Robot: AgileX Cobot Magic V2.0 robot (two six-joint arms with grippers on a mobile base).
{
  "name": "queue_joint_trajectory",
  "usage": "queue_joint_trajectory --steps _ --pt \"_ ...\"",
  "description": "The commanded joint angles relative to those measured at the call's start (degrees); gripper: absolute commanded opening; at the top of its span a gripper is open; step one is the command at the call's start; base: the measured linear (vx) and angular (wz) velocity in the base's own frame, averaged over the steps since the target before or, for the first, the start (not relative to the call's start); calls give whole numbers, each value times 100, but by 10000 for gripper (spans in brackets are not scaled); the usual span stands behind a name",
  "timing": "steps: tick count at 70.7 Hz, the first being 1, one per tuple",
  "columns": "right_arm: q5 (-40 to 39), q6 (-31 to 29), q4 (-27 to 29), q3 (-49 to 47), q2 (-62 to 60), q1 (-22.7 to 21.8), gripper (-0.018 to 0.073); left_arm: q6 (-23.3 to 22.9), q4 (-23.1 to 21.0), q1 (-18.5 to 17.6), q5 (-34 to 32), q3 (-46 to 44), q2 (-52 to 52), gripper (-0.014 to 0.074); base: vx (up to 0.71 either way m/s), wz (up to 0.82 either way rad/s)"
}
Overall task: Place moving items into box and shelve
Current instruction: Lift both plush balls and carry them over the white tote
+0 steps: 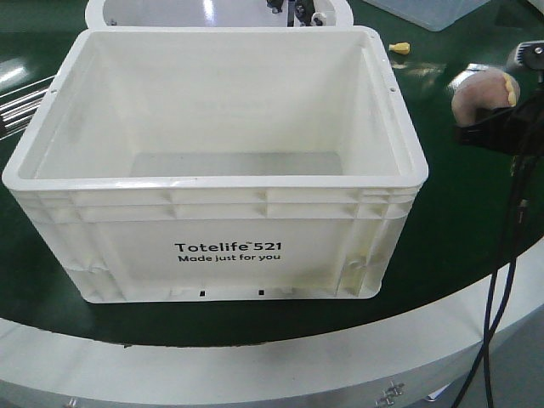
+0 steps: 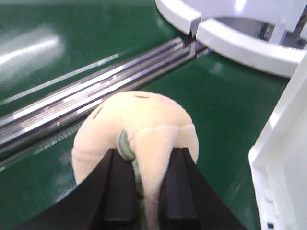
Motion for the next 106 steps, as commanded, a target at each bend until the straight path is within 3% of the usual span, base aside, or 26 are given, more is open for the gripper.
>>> queue_joint_trajectory --steps 1,37,57,65,90,106 --pt "-543 -42 -50 -156 -445 -29 -15 -53 -55 -39 -626 -144 -386 -28 0 0" --pt "-633 -42 -50 -156 -1720 -29 -15 -311 -55 -65 -938 -144 -1355 -26 0 0" --pt "-632 -22 8 -156 -1907 41 -15 -306 -49 -791 -971 -144 -1392 -26 0 0" --pt "-681 -66 -50 -156 -1907 488 -15 -306 -49 -1210 -1022 -144 -1392 -26 0 0" --pt "-1032 -300 -54 -156 -1769 2611 -12 -293 -26 -2589 -1063 -144 -1376 -26 0 0" --pt "-1376 -300 -33 -156 -1246 3408 -12 -267 -3 -3121 -1066 -144 -1227 -26 0 0"
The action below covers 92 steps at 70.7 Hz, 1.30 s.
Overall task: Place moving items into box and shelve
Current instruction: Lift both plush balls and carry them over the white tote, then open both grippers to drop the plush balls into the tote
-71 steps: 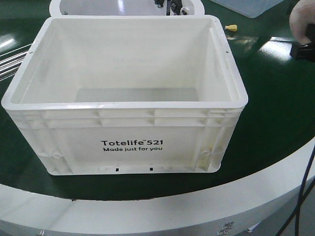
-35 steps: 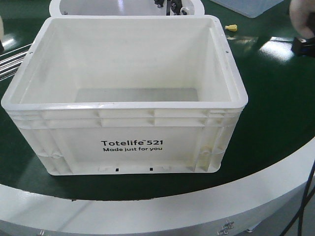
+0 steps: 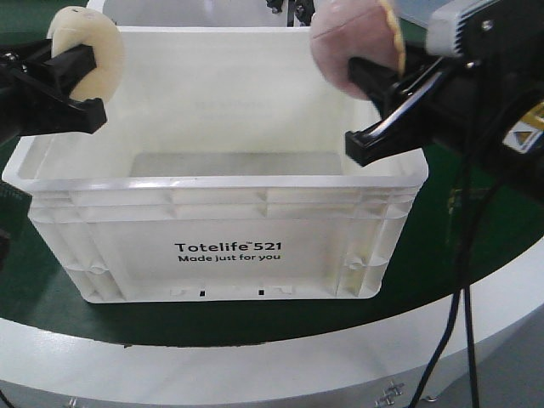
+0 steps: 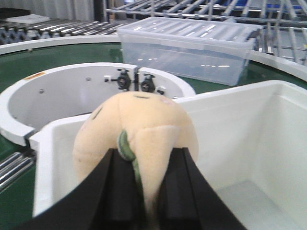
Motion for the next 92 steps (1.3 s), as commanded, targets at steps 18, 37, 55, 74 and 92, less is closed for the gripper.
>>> queue_joint_trajectory --steps 18,37,55,74,92 --pt "-1050 -22 35 -161 431 440 -8 -22 -4 -353 -610 -181 145 -23 0 0" --pt "-1108 -22 45 -161 432 434 159 285 -4 -353 -674 -181 151 134 0 0" --pt "-1258 -22 45 -161 432 434 524 297 -4 -353 -668 -181 151 446 0 0" --pt "-1272 -22 45 -161 432 434 643 272 -10 -353 -662 -181 151 576 0 0" --pt "-1350 -65 381 -161 388 418 599 272 -10 -201 -758 -181 120 576 0 0"
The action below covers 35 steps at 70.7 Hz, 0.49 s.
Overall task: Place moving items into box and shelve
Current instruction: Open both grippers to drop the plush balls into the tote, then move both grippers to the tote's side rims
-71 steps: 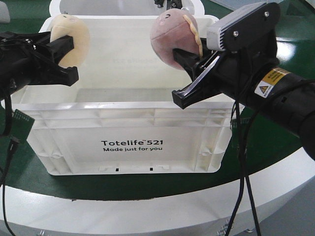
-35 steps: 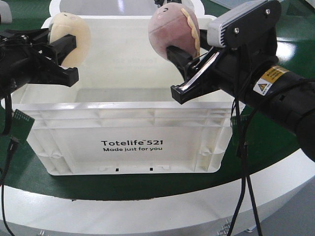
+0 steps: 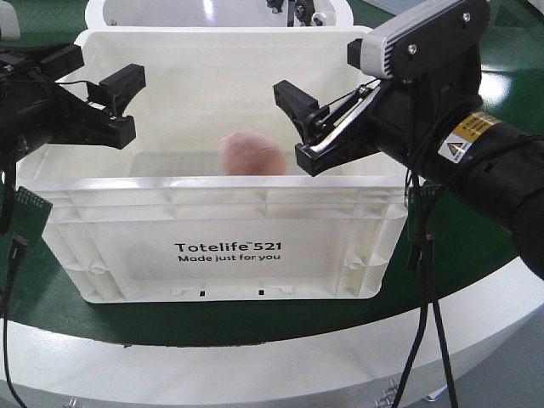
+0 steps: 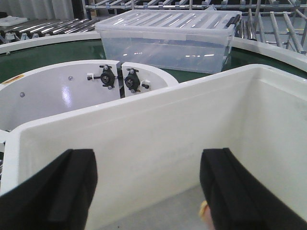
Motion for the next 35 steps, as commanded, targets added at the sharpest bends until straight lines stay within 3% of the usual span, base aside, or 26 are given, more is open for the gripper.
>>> queue_joint_trajectory --steps 1,7,19,35 --pt "-589 -82 248 -164 -188 -21 598 -19 -14 115 -589 -181 -135 576 0 0" --pt "-567 -427 519 -164 -286 -148 593 -19 -58 362 -483 -181 -211 576 0 0" --pt "-346 -844 1182 -164 -577 -828 593 -14 -58 922 -216 -181 -481 576 0 0" --pt "397 -1099 1176 -164 -889 -1532 593 -14 -52 1515 279 -181 -724 576 0 0"
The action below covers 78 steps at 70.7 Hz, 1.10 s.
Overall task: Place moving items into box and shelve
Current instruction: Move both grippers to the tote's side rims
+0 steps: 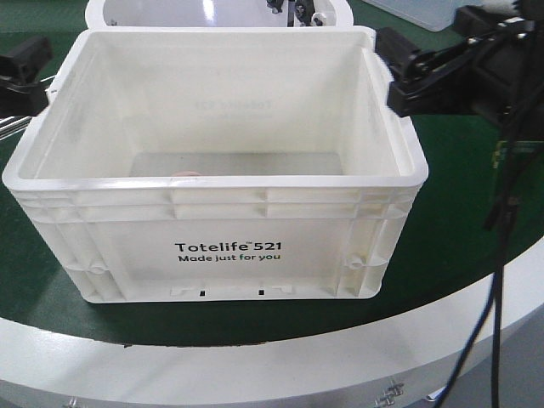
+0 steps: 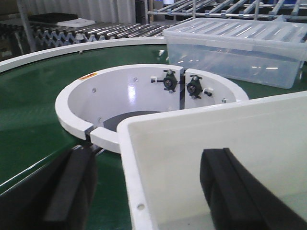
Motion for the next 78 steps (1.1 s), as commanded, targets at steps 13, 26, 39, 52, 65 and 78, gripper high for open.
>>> queue_joint_trajectory --steps 13,26,39,52,65,78 --pt "103 -125 -8 -167 -197 -246 593 -64 -52 214 103 -181 -167 576 0 0" --pt "908 -16 186 -704 57 -246 568 -475 -46 214 395 -432 -24 576 0 0" --pt "1601 290 136 -1742 657 -246 525 -469 44 214 1213 -1340 607 576 0 0" --pt "2015 351 116 -2546 1245 -246 501 -521 303 301 1654 -2149 1121 570 0 0" --pt "2144 615 -309 -2892 1681 -246 501 -521 298 479 1866 -2384 1332 570 0 0" --pt "2096 1499 -1321 -2908 1878 -246 501 -520 401 480 1991 -2384 1399 570 0 0"
